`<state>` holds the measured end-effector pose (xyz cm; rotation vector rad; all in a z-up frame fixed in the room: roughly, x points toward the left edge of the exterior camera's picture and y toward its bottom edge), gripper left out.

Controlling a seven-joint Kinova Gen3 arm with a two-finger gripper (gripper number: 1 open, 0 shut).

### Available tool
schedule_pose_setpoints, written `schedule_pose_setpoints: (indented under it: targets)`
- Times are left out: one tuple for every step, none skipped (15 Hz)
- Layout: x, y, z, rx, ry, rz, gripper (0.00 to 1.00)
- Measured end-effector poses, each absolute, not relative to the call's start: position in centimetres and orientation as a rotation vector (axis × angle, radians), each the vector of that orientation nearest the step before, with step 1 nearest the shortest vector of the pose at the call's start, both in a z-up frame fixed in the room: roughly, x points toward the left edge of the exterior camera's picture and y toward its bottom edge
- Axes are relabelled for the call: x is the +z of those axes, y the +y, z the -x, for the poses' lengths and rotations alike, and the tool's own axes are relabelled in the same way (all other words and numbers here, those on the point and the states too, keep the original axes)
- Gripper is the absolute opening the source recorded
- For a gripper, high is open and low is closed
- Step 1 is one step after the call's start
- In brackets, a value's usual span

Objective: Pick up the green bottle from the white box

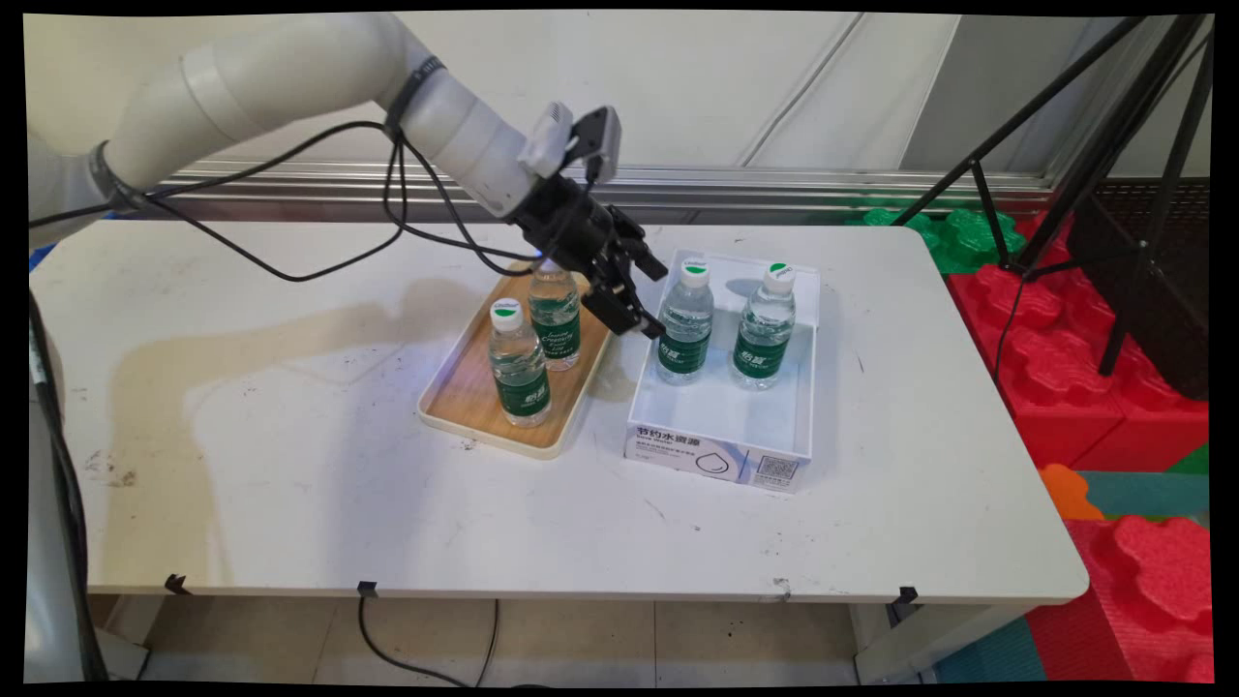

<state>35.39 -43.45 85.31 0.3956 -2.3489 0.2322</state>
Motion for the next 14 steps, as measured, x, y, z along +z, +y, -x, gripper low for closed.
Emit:
schedule_pose_setpoints:
  targets:
    - [84.8,-43.7,-35.0,0.23,-2.357,-0.396,1.0]
    - [84.3,-43.9,-34.6,0.227,-2.365,-0.397,1.0]
    - [83.9,-44.1,-34.2,0.226,-2.37,-0.399,1.0]
    - [83.7,-44.2,-34.1,0.226,-2.373,-0.399,1.0]
    - [83.1,-44.5,-33.6,0.226,-2.382,-0.401,1.0]
    - [82.9,-44.6,-33.5,0.227,-2.384,-0.401,1.0]
    - [82.6,-44.7,-33.3,0.228,-2.387,-0.402,1.0]
    - [82.4,-44.9,-33.1,0.23,-2.39,-0.403,1.0]
    - [82.0,-45.0,-32.9,0.233,-2.393,-0.404,1.0]
    - [81.8,-45.2,-32.7,0.235,-2.394,-0.405,1.0]
    - [81.6,-45.3,-32.5,0.237,-2.394,-0.406,1.0]
    - [81.4,-45.5,-32.3,0.241,-2.393,-0.406,1.0]
    - [81.2,-45.6,-32.1,0.245,-2.392,-0.408,1.0]
    - [81.1,-45.8,-31.9,0.249,-2.39,-0.413,1.0]
